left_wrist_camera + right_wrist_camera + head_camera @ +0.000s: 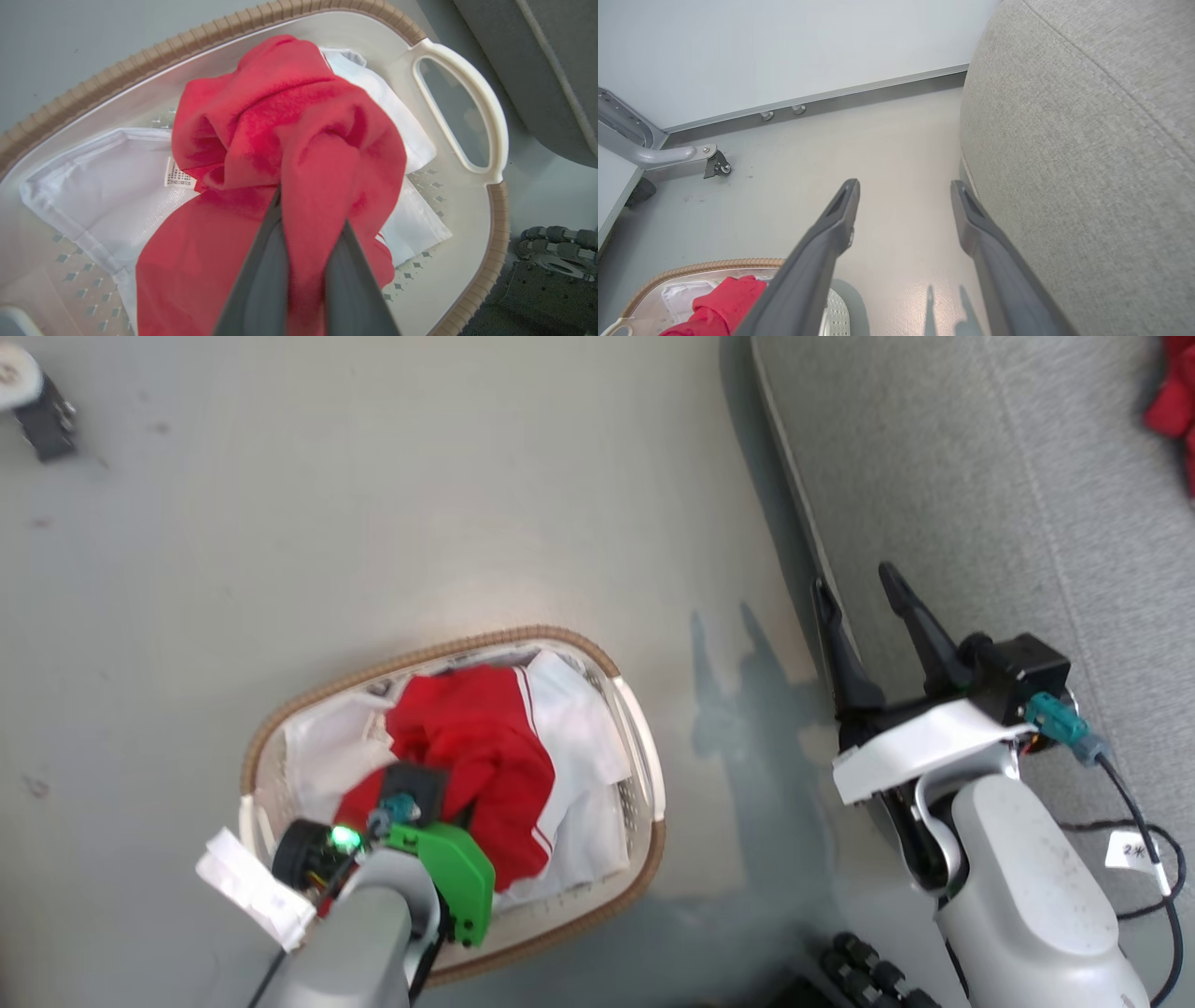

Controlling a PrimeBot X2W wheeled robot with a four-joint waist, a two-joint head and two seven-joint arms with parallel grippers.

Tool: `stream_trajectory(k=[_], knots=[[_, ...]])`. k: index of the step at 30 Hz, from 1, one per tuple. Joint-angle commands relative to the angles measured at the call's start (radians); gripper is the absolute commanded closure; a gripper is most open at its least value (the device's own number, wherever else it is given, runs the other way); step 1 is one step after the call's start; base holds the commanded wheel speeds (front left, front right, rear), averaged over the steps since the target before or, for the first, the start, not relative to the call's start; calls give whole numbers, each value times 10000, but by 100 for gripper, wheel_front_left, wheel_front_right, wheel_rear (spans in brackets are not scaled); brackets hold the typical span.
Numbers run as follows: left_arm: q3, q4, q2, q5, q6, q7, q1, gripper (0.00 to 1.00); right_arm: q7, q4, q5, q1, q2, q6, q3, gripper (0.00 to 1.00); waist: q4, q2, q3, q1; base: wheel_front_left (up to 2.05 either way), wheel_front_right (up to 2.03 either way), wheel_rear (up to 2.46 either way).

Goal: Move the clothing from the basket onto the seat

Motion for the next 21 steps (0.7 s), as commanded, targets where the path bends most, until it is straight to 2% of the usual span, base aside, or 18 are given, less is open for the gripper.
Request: stream_trajectory(k=[1, 21], knots=[[9, -147, 22, 9, -32, 6, 328, 100, -21, 89, -68, 280, -37, -12, -37, 0, 258, 0, -1209, 0, 0, 0, 0], [1148, -3253, -1, 443, -40, 2, 2734, 100, -21, 711, -194, 1768, -100, -11, -241, 0, 1126, 0, -4171, 0, 0, 0, 0]])
